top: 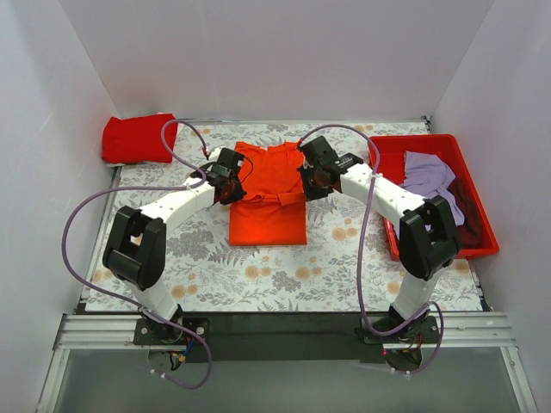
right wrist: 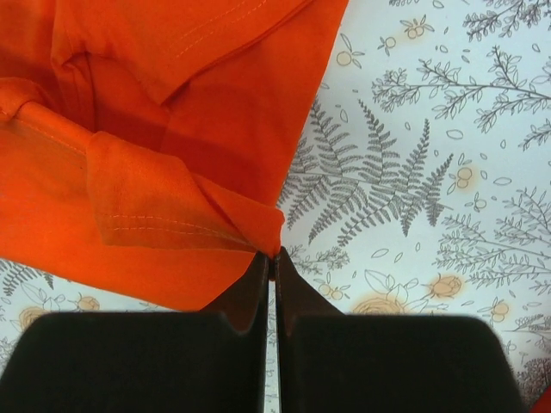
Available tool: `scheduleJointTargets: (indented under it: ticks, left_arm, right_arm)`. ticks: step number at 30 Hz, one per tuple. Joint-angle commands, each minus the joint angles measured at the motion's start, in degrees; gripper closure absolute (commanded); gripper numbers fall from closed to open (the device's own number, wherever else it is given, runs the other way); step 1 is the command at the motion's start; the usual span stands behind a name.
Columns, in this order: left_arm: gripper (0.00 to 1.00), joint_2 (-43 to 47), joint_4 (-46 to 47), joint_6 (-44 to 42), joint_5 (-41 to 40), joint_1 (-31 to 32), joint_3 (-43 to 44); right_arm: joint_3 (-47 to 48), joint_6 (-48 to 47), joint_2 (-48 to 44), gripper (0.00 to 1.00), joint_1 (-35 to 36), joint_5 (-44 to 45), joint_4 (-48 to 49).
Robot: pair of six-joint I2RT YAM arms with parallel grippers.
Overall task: Fold and stack the t-shirts
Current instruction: Fold the tshirt
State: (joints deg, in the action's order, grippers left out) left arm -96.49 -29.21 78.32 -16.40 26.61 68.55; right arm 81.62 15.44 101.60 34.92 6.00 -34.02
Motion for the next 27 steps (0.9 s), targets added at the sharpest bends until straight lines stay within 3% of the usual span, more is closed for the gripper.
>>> scheduleJointTargets:
  ticks: [1, 7, 9, 10, 11, 13, 14, 17, 20, 24, 27]
  left_arm:
    - [1.00, -1.9, 1.8, -3.2, -1.9, -1.8, 2.6]
    - [1.00, -6.1, 4.2, -4.8, -1.3, -2.5, 3.1]
    - [0.98, -7.5, 4.8, -5.2, -1.0, -2.5, 3.4]
    - [0.94, -7.8, 4.8, -5.5, -0.9, -2.5, 3.6]
    - [0.87, -7.9, 4.9, -5.6, -0.7, -2.5, 3.7]
    - [0.79, -7.3, 5.0, -6.2, -0.1, -2.5, 4.0]
    - [0.68, -6.8, 4.8, -6.4, 0.3, -2.4, 4.0]
    - [0.53, -2.4, 4.3, -6.9, 3.0, -2.5, 3.3]
    - [0.40, 3.4, 4.3, -6.3, 4.0, -2.2, -0.2]
    - [0.38, 10.6, 4.3, -4.2, 4.4, -0.1, -6.0]
    - [0.47, 12.9, 5.0, -2.0, 4.6, 2.2, -11.1]
  right_arm:
    - [3.9, -2.9, 2.8, 0.99, -1.8, -0.5, 0.4]
    - [5.1, -3.2, 7.0, 0.99, -2.8, -2.0, 1.5]
    - [5.0, -3.2, 7.7, 0.94, -3.0, -1.6, 1.9]
    - [5.4, -3.2, 8.6, 0.90, -2.9, -1.6, 2.1]
    - [5.6, -3.2, 9.0, 0.79, -3.1, -1.8, 2.0]
    - [6.5, -3.2, 8.8, 0.71, -3.0, -1.8, 1.9]
    - [6.6, -3.2, 8.3, 0.68, -3.0, -1.6, 1.9]
    - [6.3, -3.0, 5.0, 0.60, -2.8, -0.2, 2.0]
    - [3.9, -2.4, 1.2, 0.60, -2.1, 0.1, 2.6]
    - [-2.3, -0.8, -2.7, 0.61, 0.2, -3.7, 7.4]
    - [-6.9, 0.5, -4.0, 0.64, 2.3, -6.0, 12.6]
